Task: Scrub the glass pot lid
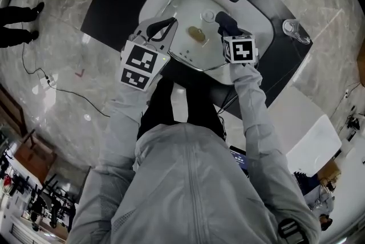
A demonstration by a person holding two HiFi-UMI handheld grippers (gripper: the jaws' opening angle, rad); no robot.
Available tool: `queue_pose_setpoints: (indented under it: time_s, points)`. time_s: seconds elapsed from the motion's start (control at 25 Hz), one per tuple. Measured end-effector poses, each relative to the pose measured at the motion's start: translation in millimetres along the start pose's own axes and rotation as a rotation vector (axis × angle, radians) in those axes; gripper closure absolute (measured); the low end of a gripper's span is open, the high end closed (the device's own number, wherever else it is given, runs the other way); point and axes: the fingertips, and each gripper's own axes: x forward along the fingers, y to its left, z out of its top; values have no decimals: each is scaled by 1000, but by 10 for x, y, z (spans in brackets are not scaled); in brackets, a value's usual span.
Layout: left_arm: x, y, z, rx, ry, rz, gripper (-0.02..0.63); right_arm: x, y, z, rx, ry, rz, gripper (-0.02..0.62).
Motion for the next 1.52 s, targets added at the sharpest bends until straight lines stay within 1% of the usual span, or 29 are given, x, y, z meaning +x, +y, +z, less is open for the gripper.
queue_pose_setpoints:
  time_s: [0.12,0.2,0.32,0.48,0.76,1.04,1.28,1.52]
  points:
    - [42,-4,-29,-5,13,-4,577,137,-70,11,-94,43,-30,472]
    - [80,-6,-44,-7,21,-7,577,194,-117,61,-137,60,-48,472]
    - [133,-22,-63,-7,24,-15,577,278,-140,165,-173,59,-62,472]
    - [148,-74,-87,-8,26,-28,577,396,-114,228,-209,63,-59,472]
    - [101,23,-153,-34,30,0,577,569,47,519,-280,25,-35,472]
    - [92,74,-185,-49,26,6,577,640,368,700,-326,8,16,472]
    - [51,190,-201,-65,31,33,577,659,705,856,-291,-29,136,472]
    - [-58,330,-241,-82,30,64,577,685,923,928,-280,-23,207,472]
